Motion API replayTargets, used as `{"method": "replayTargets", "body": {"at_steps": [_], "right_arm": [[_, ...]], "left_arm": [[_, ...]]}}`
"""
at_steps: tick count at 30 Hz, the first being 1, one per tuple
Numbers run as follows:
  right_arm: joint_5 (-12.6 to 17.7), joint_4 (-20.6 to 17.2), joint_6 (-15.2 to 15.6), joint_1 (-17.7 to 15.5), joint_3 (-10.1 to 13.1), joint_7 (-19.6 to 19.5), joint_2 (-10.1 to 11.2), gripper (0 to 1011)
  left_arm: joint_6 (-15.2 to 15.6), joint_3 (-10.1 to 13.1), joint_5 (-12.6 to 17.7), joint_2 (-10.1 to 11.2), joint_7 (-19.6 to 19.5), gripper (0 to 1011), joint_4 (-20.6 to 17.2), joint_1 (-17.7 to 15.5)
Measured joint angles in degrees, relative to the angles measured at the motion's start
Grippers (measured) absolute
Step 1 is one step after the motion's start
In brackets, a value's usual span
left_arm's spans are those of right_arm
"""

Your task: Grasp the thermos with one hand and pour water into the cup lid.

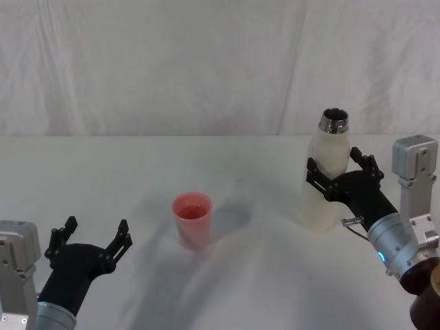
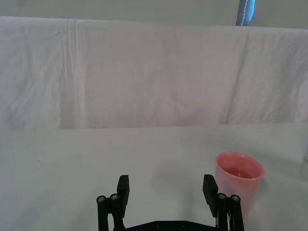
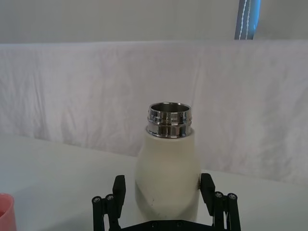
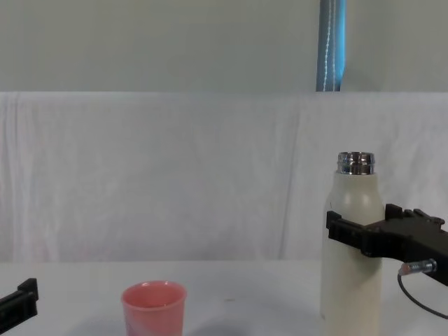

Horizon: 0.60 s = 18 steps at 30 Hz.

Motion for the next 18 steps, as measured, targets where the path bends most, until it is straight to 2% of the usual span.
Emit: {"method": "replayTargets", "body": {"at_steps": [18], "right_arm": [[-1.0, 3.3, -0.5, 1.0, 0.3, -1.4, -1.1, 1000]], "left_arm": [[0.0, 0.0, 0.0, 0.0, 0.0, 1001, 0.0, 0.0]]}}
